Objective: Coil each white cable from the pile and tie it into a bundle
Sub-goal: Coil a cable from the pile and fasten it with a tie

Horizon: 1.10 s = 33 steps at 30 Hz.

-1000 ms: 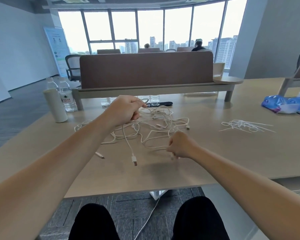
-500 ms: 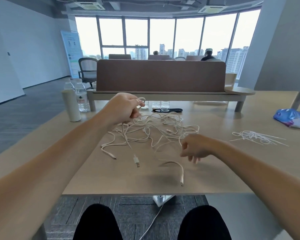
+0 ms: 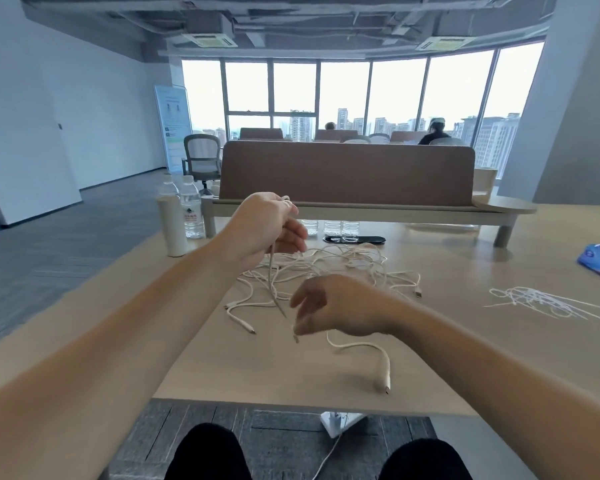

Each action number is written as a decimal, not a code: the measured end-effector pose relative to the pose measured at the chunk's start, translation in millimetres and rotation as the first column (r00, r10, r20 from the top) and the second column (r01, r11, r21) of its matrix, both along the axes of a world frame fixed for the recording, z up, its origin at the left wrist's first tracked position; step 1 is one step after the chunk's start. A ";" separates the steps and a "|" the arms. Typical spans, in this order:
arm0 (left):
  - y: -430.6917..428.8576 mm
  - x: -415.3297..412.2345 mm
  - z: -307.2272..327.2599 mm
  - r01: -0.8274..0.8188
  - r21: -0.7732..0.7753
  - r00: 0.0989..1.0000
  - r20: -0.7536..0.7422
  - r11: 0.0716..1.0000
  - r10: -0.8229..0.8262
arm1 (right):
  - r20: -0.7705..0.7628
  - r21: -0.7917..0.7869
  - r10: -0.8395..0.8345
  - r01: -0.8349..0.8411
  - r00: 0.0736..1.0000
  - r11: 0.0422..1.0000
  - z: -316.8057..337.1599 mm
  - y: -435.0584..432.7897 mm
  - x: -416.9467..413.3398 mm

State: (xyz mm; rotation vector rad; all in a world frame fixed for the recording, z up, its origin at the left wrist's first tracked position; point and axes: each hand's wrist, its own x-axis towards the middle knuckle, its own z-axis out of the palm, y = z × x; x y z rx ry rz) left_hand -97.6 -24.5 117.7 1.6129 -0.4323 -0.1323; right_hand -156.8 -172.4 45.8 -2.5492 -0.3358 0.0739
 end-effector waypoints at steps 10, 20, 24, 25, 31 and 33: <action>-2.0 -7.7 1.3 0.062 -0.199 0.980 -0.173 0.978 -0.097 | -0.089 0.116 -0.041 0.052 0.995 0.992 -16.0 -0.2 2.1; 9.4 -3.9 5.8 -0.182 0.324 0.983 0.029 0.928 0.183 | -0.107 0.290 0.064 -0.030 0.992 0.957 15.3 -52.5 4.7; 24.2 -4.6 6.1 -0.360 0.810 0.920 0.390 0.463 0.034 | -0.156 0.373 0.132 -0.065 0.979 0.925 42.8 -73.3 -3.2; 25.6 -6.0 4.7 -0.351 0.846 0.924 0.383 0.401 -0.002 | -0.163 0.407 0.143 -0.066 0.976 0.911 48.3 -76.8 -4.7; 22.2 -9.5 -8.7 -0.103 0.675 0.957 0.268 0.731 -0.112 | -0.096 0.441 0.093 -0.041 0.991 0.896 59.9 -80.9 -1.5; 17.4 -10.0 -11.7 0.126 0.465 0.983 0.057 0.876 -0.172 | -0.082 0.444 0.068 -0.024 0.994 0.896 57.7 -78.1 3.7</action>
